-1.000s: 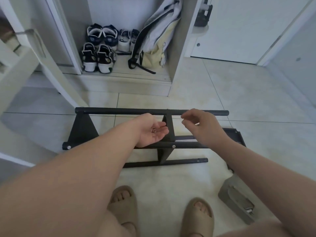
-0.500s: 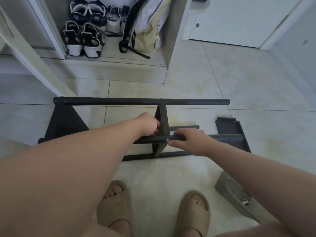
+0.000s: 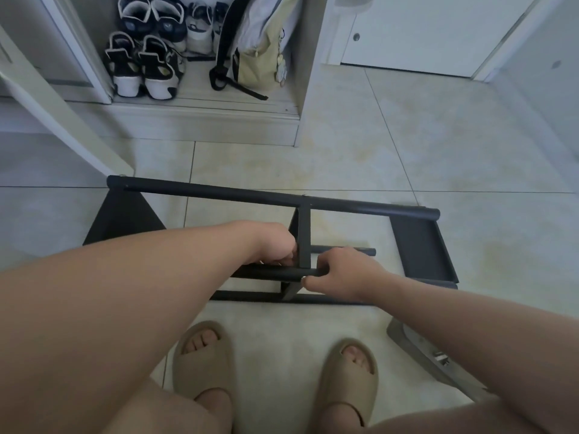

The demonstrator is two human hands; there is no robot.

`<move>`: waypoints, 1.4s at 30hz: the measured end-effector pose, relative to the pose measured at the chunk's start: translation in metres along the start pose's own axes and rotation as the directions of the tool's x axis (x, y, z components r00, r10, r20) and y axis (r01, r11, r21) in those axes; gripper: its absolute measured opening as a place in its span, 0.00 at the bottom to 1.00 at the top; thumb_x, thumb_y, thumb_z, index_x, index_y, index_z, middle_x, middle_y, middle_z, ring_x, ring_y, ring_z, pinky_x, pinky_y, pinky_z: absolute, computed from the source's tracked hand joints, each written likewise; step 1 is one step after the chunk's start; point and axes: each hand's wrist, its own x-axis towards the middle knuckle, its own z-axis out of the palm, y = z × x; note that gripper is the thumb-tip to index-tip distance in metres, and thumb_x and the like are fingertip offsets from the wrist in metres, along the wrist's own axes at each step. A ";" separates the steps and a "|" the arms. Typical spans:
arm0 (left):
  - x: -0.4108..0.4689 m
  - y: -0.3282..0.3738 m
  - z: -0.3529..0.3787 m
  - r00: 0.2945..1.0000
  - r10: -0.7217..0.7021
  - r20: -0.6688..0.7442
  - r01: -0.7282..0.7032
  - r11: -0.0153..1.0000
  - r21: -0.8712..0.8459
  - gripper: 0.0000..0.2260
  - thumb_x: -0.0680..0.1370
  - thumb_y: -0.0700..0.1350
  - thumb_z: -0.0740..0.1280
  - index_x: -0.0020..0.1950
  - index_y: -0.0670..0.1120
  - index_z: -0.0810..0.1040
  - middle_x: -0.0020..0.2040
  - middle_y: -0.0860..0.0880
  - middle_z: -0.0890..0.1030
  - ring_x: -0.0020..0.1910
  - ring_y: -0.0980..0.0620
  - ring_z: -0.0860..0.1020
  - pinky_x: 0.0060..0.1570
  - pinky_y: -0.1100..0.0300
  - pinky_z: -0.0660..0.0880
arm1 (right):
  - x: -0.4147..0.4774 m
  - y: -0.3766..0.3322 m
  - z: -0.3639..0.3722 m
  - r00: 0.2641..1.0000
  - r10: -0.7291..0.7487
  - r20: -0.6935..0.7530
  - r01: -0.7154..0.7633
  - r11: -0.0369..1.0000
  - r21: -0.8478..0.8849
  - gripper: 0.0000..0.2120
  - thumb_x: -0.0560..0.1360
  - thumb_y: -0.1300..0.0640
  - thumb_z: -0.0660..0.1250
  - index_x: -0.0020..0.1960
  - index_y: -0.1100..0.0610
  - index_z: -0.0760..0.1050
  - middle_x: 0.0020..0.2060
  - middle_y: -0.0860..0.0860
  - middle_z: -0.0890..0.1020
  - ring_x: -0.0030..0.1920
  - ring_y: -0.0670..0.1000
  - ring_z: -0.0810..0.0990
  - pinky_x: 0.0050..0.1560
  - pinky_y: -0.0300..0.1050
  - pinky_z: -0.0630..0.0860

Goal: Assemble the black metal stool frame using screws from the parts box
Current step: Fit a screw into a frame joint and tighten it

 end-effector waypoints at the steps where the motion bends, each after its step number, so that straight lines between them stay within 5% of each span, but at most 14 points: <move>1: 0.000 0.000 0.003 1.000 -0.001 0.007 0.001 1.000 -0.011 0.14 0.79 0.37 0.62 0.62 0.41 0.81 0.62 0.39 0.81 0.56 0.41 0.79 0.65 0.45 0.72 | -0.003 0.003 0.003 0.999 -0.002 -0.034 0.002 1.000 -0.004 0.21 0.69 0.33 0.65 0.42 0.51 0.74 0.38 0.44 0.79 0.41 0.50 0.78 0.37 0.45 0.72; 3: 0.000 0.000 0.004 1.000 -0.007 0.014 0.007 0.999 -0.031 0.15 0.79 0.37 0.62 0.62 0.41 0.81 0.62 0.39 0.80 0.59 0.41 0.79 0.67 0.44 0.72 | -0.007 0.009 0.008 0.985 -0.053 -0.165 0.049 0.998 -0.029 0.24 0.68 0.31 0.66 0.48 0.49 0.69 0.44 0.42 0.75 0.46 0.50 0.75 0.41 0.47 0.71; 6: -0.001 0.000 0.003 0.999 -0.007 0.045 0.012 0.995 -0.102 0.15 0.79 0.35 0.61 0.62 0.42 0.81 0.62 0.41 0.81 0.63 0.41 0.78 0.69 0.46 0.72 | -0.008 0.016 0.013 0.916 -0.198 -0.348 0.156 0.977 -0.143 0.38 0.67 0.29 0.66 0.68 0.50 0.65 0.63 0.47 0.70 0.63 0.54 0.69 0.60 0.51 0.69; 9: -0.004 0.001 0.002 0.994 -0.018 0.107 0.036 0.985 -0.171 0.16 0.80 0.35 0.60 0.64 0.45 0.80 0.61 0.44 0.82 0.63 0.42 0.78 0.69 0.47 0.71 | -0.006 0.022 0.013 0.920 -0.263 -0.290 0.204 0.954 -0.219 0.50 0.67 0.25 0.59 0.81 0.45 0.47 0.81 0.50 0.49 0.80 0.56 0.47 0.76 0.61 0.52; 11: -0.003 0.000 0.002 0.987 -0.024 0.162 0.055 0.980 -0.189 0.17 0.81 0.36 0.60 0.65 0.47 0.80 0.62 0.45 0.82 0.65 0.43 0.78 0.71 0.45 0.69 | -0.001 0.024 0.010 0.924 -0.309 -0.224 0.244 0.930 -0.274 0.52 0.66 0.23 0.55 0.81 0.42 0.38 0.81 0.47 0.37 0.81 0.55 0.35 0.78 0.66 0.42; 15: 0.003 -0.008 0.001 0.974 -0.012 0.227 0.070 0.966 -0.250 0.16 0.80 0.35 0.59 0.63 0.46 0.81 0.59 0.46 0.84 0.61 0.44 0.80 0.68 0.47 0.72 | 0.010 0.023 0.006 0.899 -0.416 -0.134 0.342 0.860 -0.379 0.53 0.67 0.23 0.57 0.81 0.43 0.36 0.80 0.48 0.32 0.79 0.55 0.29 0.76 0.67 0.33; 20: 0.011 -0.018 0.001 0.955 0.033 0.295 0.056 0.956 -0.289 0.17 0.81 0.35 0.58 0.62 0.46 0.82 0.57 0.48 0.85 0.54 0.48 0.81 0.58 0.53 0.75 | 0.016 0.024 0.014 0.890 -0.440 -0.119 0.370 0.851 -0.372 0.52 0.67 0.22 0.54 0.82 0.43 0.38 0.80 0.48 0.31 0.79 0.54 0.28 0.76 0.68 0.35; 29: 0.021 -0.025 0.002 0.939 0.065 0.337 0.058 0.938 -0.342 0.18 0.81 0.34 0.56 0.60 0.46 0.82 0.57 0.47 0.84 0.51 0.47 0.81 0.62 0.51 0.75 | 0.016 0.023 0.016 0.907 -0.392 -0.154 0.319 0.879 -0.355 0.53 0.65 0.18 0.50 0.79 0.39 0.30 0.79 0.55 0.30 0.78 0.55 0.27 0.76 0.68 0.33; 34: 0.030 -0.029 0.005 0.941 0.065 0.331 0.068 0.925 -0.374 0.16 0.82 0.35 0.56 0.54 0.47 0.82 0.47 0.50 0.86 0.50 0.47 0.81 0.59 0.52 0.74 | 0.017 0.023 0.016 0.905 -0.398 -0.152 0.329 0.879 -0.344 0.52 0.65 0.17 0.49 0.78 0.38 0.28 0.79 0.55 0.30 0.78 0.54 0.26 0.76 0.67 0.32; 42: 0.044 -0.035 0.010 0.949 0.116 0.294 0.023 0.901 -0.433 0.10 0.83 0.39 0.60 0.56 0.44 0.81 0.56 0.47 0.85 0.62 0.46 0.80 0.70 0.47 0.71 | 0.018 0.024 0.016 0.899 -0.408 -0.160 0.343 0.883 -0.322 0.52 0.66 0.18 0.51 0.81 0.40 0.35 0.80 0.54 0.31 0.78 0.53 0.27 0.76 0.66 0.31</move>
